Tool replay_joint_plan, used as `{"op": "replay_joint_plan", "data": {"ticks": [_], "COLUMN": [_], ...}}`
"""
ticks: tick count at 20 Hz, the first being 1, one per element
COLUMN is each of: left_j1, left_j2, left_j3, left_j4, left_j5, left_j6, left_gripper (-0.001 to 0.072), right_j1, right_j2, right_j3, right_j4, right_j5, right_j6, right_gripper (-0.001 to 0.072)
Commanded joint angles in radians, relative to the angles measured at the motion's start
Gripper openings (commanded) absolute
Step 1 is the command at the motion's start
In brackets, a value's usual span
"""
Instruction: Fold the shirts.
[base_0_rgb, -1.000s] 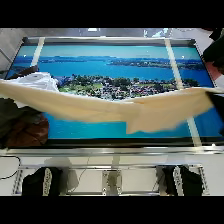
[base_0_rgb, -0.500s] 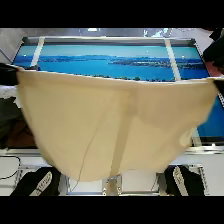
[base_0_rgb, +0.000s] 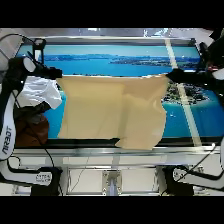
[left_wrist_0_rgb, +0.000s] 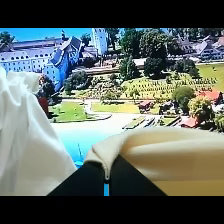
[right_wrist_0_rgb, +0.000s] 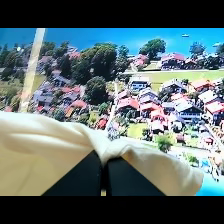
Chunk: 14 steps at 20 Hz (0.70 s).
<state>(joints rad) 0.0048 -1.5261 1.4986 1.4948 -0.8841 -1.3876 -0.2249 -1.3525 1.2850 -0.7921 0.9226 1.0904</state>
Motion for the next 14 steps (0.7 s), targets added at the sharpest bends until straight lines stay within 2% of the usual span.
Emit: {"op": "replay_joint_plan", "data": {"ticks": [1,5,10,12,14], "left_j1": [-0.006,-0.006,-0.005,-0.005,-0.005], "left_j2": [-0.122,-0.128,-0.13,-0.132,-0.134], "left_j3": [0.001,0.001,0.0,-0.003,-0.025], "left_j4": [0.001,0.002,0.01,0.027,0.027], "left_j5": [0.113,0.097,-0.036,-0.096,-0.132], "left_j6": [-0.005,-0.003,0.007,0.007,0.007], "left_gripper": [0.0009,0.0009,0.0009,0.0009,0.0009], "right_j1": [0.09,0.098,0.098,0.098,0.099], "right_j2": [-0.231,-0.26,-0.219,-0.219,-0.219], "right_j3": [0.056,0.111,0.11,0.089,0.045], "right_j4": [0.01,-0.079,-0.452,-0.496,-0.495], "right_j5": [-0.241,-0.19,0.065,0.14,0.136], "right_j6": [0.003,0.011,0.128,0.128,0.128], "right_gripper": [0.0012,0.0012,0.0011,0.0012,0.0012]}}
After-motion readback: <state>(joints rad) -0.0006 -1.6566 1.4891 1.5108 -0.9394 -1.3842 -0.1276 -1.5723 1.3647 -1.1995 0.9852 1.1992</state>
